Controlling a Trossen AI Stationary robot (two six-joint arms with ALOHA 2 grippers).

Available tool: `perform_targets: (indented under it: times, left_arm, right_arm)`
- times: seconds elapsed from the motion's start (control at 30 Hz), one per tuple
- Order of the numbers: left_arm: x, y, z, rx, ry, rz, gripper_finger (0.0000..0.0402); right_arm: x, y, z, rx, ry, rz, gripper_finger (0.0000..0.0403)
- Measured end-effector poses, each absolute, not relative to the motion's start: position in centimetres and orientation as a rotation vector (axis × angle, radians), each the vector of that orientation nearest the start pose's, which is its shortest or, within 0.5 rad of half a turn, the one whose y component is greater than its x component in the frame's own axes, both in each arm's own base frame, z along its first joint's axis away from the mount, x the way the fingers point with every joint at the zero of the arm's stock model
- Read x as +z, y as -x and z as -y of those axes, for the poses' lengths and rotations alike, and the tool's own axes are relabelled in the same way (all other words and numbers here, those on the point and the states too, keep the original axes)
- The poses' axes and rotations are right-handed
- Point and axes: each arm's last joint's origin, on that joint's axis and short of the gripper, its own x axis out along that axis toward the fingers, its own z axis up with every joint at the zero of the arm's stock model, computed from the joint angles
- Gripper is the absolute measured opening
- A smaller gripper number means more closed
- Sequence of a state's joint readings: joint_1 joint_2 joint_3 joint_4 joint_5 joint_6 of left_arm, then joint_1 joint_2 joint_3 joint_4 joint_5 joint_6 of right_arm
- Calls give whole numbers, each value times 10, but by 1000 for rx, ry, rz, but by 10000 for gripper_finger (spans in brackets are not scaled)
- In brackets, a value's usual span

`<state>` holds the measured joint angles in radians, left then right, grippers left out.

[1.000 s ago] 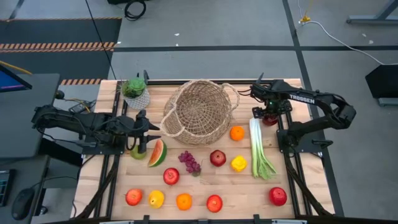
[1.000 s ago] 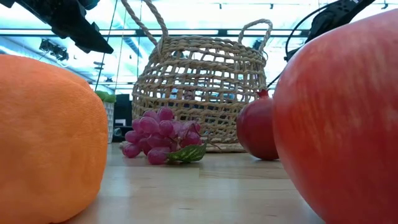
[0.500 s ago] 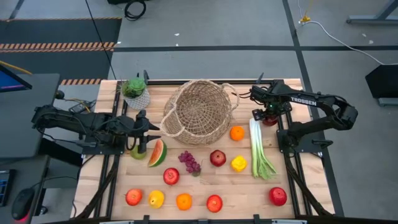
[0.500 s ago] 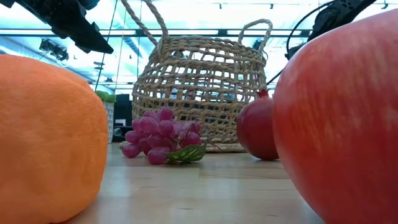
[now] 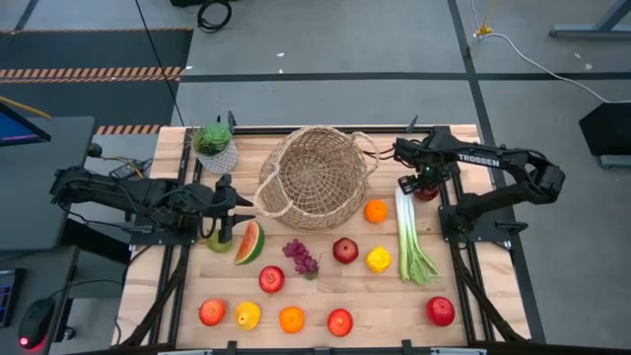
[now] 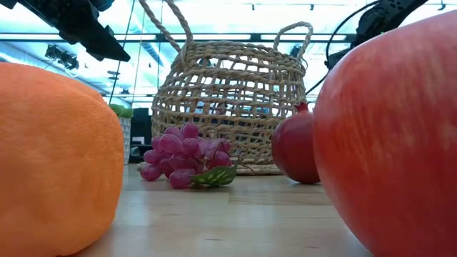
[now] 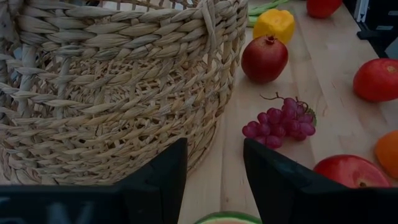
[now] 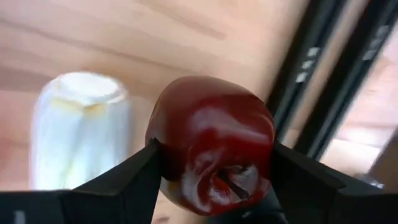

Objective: Build produce basket
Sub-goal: Put the apple into the basket

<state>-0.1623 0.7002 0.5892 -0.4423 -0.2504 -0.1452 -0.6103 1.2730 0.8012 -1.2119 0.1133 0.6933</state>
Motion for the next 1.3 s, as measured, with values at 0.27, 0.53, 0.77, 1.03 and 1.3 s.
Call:
perform_targets:
  times: [0.27, 0.53, 0.77, 1.03, 1.3]
  left_arm:
    - [256, -149, 17, 125, 27, -534, 164]
    - [256, -149, 17, 127, 25, -534, 165]
    - [256, -149, 16, 144, 21, -532, 164]
    - [255, -149, 16, 152, 26, -536, 164]
    - [255, -149, 16, 156, 28, -536, 164]
  right_arm:
    - [236, -152, 110, -1086, -896, -1391, 265]
    - [294, -156, 110, -1073, -826, -1355, 265]
    - [370, -158, 100, -1043, -735, -1139, 265]
    - [447, -151, 76, -920, -641, -833, 265]
    - [486, -153, 57, -775, -518, -596, 265]
